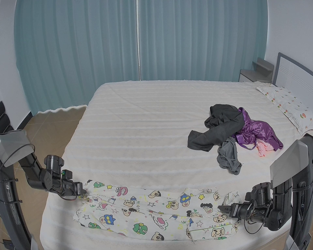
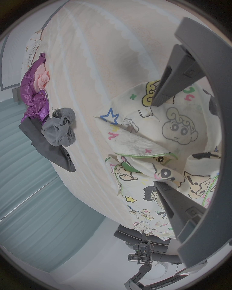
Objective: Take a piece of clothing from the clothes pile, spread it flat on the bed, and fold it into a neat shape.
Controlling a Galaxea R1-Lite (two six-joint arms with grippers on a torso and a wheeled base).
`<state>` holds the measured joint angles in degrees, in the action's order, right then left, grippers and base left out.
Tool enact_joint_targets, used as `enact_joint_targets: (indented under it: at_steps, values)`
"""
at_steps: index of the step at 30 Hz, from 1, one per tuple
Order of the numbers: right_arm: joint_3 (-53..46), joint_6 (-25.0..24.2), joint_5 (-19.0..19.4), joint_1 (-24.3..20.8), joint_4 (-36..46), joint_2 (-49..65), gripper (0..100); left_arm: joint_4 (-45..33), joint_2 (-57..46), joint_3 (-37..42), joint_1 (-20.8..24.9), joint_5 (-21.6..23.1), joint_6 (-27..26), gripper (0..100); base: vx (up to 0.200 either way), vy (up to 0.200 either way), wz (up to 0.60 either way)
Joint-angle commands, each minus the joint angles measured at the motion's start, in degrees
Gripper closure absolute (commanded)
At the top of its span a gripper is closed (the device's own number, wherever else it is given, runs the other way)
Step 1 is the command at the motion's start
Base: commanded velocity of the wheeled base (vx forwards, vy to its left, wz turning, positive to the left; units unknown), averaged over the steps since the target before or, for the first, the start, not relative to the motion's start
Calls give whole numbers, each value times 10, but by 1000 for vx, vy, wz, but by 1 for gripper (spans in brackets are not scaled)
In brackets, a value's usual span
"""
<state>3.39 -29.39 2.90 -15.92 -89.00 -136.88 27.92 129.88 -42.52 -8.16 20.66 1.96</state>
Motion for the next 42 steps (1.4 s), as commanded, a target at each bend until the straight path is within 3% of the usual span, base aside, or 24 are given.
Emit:
enact_joint_targets:
  at_steps: [1, 12, 13, 15, 18, 21, 25, 34, 37, 42]
  values:
    - [-2, 4, -1, 10, -10, 19, 0, -2, -2, 1, 0, 1, 1, 0, 0, 0, 0]
    - [-13, 5, 4, 33, -10, 108, 0, -1, -16, 29, -22, 20, 24, 0, 0, 0, 0]
    - [-8, 5, 3, 38, -10, 113, 0, 0, -30, 43, -32, 59, 48, 0, 0, 0, 0]
    - [-4, 3, 3, 36, -10, 117, 0, 0, -54, 58, -37, 96, 80, 0, 0, 0, 0]
    - [3, -8, 5, 12, -10, 128, 0, 3, -90, 75, -41, 136, 131, 0, 0, 0, 0]
    - [30, -56, -3, -71, -10, 122, 0, 3, -118, 67, -56, 148, 178, 0, 0, 0, 0]
    - [87, -130, -4, -119, -10, 111, 0, 5, -107, 48, -69, 151, 226, 0, 0, 0, 0]
    - [139, -138, 1, -136, -10, 74, 0, 9, -91, 46, -80, 152, 228, 0, 0, 0, 0]
    - [145, -138, 6, -161, -10, 68, 0, 10, -89, 47, -80, 152, 227, 0, 0, 0, 0]
    - [121, -137, 38, -184, 17, 45, 0, 19, -86, 51, -79, 152, 225, 0, 0, 0, 0]
